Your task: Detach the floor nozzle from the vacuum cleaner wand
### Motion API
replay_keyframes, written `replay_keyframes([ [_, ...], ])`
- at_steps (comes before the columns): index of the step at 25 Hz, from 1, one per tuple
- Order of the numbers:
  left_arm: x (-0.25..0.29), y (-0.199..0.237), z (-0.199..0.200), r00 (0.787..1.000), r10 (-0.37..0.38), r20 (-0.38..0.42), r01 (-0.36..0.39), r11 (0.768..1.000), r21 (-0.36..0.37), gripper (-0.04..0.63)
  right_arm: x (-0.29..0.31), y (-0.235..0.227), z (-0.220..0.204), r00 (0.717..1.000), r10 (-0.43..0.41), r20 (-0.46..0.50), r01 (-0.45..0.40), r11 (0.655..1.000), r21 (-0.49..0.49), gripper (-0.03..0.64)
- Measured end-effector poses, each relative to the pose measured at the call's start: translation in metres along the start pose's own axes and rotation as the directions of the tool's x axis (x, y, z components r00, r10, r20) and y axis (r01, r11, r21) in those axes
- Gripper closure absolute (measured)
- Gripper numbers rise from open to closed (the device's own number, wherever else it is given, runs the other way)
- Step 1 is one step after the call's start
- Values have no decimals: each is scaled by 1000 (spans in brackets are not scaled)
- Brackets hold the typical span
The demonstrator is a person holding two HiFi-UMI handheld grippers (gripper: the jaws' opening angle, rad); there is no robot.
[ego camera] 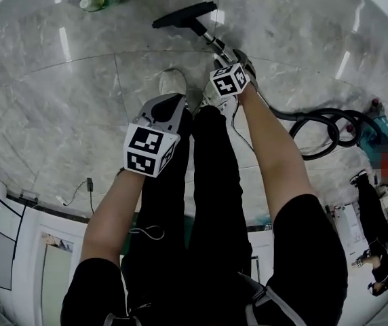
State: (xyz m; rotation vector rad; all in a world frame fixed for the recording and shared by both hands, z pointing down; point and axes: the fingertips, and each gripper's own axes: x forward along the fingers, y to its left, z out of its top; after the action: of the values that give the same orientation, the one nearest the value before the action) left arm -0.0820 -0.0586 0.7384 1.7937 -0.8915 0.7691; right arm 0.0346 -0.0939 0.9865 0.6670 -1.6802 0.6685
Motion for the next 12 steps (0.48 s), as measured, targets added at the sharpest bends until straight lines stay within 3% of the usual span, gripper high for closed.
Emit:
replay_keyframes([
  [5, 11, 21, -20, 1000, 6, -12, -6, 999, -39, 586, 53, -10, 1, 998, -29, -47, 22, 990, -141, 347],
  [8, 14, 38, -15, 999, 32, 13, -32, 997, -64, 586, 75, -4, -19, 986, -5, -168, -16, 992, -124, 357],
  [9, 14, 44, -9, 998, 52, 42, -48, 995, -93, 586, 76, -2, -25, 980, 6, -200, -31, 992, -122, 449],
  [12, 7, 60, 7, 986, 101, 131, -70, 972, -225, 584, 59, 19, -27, 976, 89, -196, -120, 981, -154, 451],
])
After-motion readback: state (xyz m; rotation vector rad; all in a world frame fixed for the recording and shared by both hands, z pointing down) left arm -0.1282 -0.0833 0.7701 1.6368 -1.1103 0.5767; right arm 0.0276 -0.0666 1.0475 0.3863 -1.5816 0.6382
